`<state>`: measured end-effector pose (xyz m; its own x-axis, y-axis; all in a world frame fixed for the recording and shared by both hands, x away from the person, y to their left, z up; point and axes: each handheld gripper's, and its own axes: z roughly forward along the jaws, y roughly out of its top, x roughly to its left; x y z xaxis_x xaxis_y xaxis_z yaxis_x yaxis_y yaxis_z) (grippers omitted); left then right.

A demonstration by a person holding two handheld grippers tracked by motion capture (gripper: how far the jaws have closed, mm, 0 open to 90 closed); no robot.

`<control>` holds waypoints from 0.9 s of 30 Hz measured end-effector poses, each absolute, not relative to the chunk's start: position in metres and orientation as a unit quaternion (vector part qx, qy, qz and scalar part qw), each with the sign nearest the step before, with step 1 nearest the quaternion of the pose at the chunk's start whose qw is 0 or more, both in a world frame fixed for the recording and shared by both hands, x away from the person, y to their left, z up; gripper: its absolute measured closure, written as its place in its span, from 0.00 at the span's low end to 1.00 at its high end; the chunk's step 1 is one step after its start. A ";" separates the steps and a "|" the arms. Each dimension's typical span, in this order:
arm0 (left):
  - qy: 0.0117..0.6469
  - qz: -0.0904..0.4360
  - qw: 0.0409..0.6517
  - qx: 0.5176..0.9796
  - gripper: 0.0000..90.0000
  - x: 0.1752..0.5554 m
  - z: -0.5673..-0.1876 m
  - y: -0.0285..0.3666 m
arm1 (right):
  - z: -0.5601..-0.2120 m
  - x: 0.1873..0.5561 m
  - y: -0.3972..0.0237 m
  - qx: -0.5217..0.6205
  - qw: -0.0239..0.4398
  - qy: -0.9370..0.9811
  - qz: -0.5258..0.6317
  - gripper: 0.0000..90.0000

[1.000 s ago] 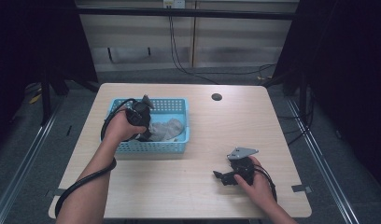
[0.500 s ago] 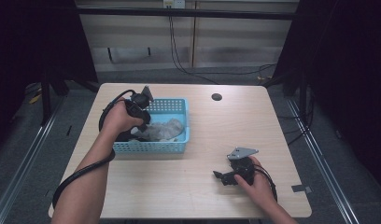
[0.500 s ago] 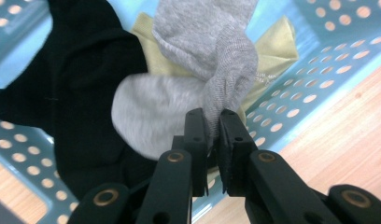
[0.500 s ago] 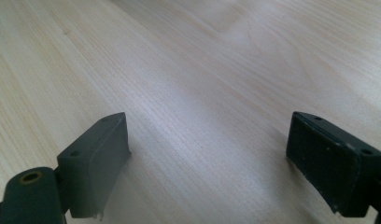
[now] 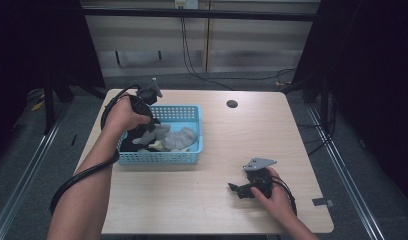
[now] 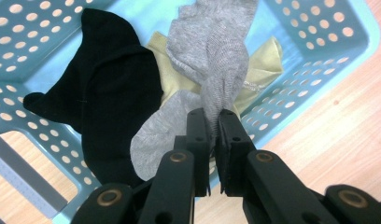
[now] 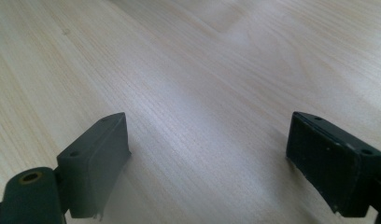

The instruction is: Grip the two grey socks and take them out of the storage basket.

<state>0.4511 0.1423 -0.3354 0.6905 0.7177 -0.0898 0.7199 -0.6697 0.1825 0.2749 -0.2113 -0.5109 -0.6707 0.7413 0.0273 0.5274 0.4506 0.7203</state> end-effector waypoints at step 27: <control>0.367 -0.021 0.092 0.925 0.95 0.404 -0.303 0.148 | -0.511 0.275 -0.211 0.378 0.147 0.839 0.363 0.14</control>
<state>0.4036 0.1476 -0.3027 0.7299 0.6752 -0.1063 0.6829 -0.7137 0.1559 0.2748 -0.2113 -0.5109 -0.6704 0.7415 0.0275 0.5279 0.4506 0.7199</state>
